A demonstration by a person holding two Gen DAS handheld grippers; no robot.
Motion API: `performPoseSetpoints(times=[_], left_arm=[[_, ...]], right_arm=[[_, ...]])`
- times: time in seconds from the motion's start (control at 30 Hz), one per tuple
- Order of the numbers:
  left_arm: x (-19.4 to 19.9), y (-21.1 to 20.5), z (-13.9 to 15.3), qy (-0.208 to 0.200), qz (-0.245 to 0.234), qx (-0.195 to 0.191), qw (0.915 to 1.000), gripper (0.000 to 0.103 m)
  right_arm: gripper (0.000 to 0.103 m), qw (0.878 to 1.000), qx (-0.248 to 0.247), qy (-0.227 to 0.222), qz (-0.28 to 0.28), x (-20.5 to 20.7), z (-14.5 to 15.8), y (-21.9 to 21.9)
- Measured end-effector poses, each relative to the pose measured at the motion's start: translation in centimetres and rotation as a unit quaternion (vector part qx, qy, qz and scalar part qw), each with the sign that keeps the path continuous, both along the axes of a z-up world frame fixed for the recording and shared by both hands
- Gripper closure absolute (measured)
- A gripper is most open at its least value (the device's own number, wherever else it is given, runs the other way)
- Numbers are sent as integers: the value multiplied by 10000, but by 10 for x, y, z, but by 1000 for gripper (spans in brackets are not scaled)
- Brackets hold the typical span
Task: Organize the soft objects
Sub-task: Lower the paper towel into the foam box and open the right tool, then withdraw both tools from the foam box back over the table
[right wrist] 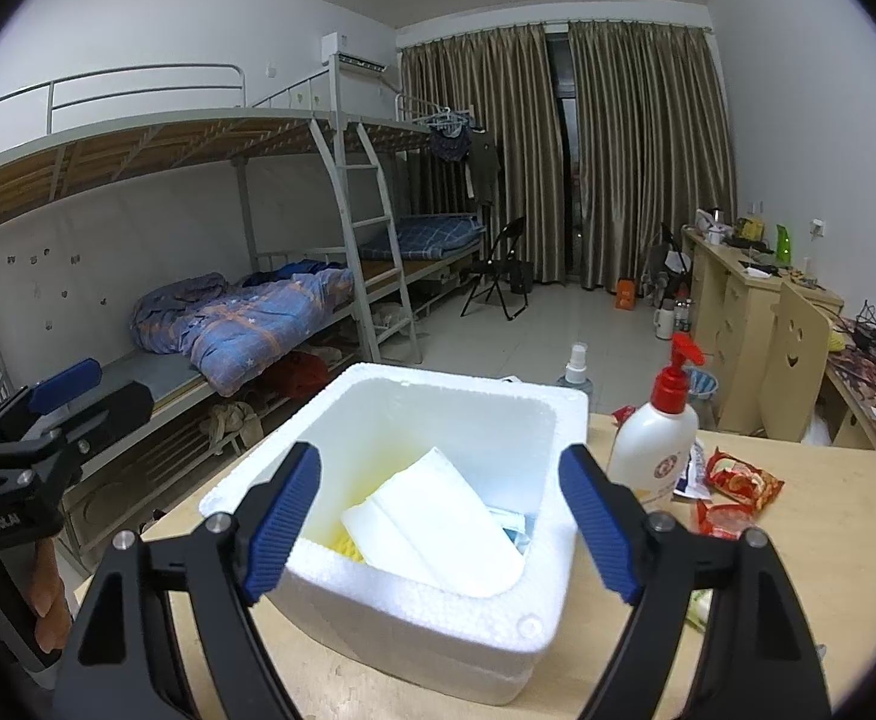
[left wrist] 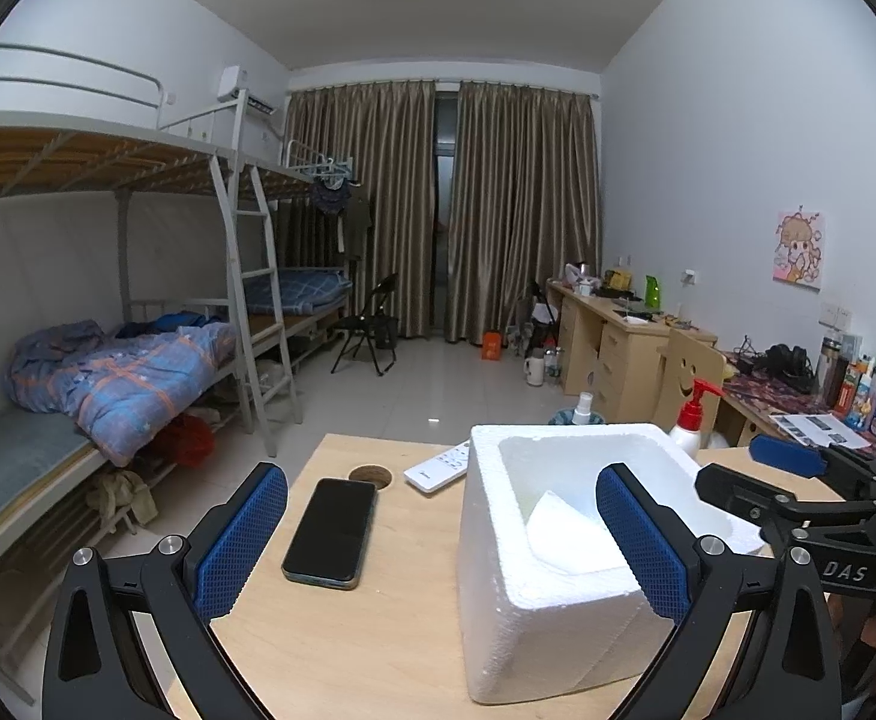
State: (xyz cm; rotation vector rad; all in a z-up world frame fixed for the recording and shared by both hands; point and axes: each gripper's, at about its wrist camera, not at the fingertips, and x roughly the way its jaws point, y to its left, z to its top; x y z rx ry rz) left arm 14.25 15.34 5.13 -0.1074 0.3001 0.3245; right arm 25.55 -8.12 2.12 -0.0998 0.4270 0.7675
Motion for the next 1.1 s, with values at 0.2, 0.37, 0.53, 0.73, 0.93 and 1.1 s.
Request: performPoseSetpoints(times=[0.2, 0.37, 0.53, 0.73, 0.93, 1.1], left_arm=[[-7, -12, 0, -39, -36, -25, 10000, 0], [-15, -22, 2, -110, -58, -54, 9999, 0], [-23, -37, 4, -122, -155, -49, 9998, 0], [-35, -62, 7, -161, -318, 3, 9994, 0], [-49, -91, 7, -238, -529, 14, 9983, 0], [-56, -109, 5, -267, -711, -18, 9971, 0]], right_arm=[[7, 9998, 99, -106, -140, -11, 5, -18], [0, 9990, 90, -318, -308, -27, 10, -31], [0, 9984, 153, -372, -389, -39, 12, -47], [0, 9975, 204, -409, -535, -54, 12, -69], [0, 9958, 249, -438, -762, -69, 9, -97], [0, 9942, 261, -499, -915, -84, 9, -115]])
